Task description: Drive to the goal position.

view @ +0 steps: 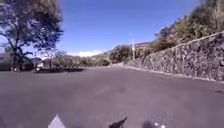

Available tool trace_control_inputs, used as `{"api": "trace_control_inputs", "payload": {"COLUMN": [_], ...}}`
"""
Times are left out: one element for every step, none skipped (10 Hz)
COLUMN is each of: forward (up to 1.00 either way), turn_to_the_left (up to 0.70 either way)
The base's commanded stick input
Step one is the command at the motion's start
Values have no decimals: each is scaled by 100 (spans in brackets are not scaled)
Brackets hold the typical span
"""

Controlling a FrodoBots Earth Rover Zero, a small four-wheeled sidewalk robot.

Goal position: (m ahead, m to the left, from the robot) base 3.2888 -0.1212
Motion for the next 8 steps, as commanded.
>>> {"api": "trace_control_inputs", "payload": {"forward": [85, 85, 85, 85, 85, 85, 85, 85], "turn_to_the_left": [0, 0, 0, 0, 0, 0, 0, 0]}}
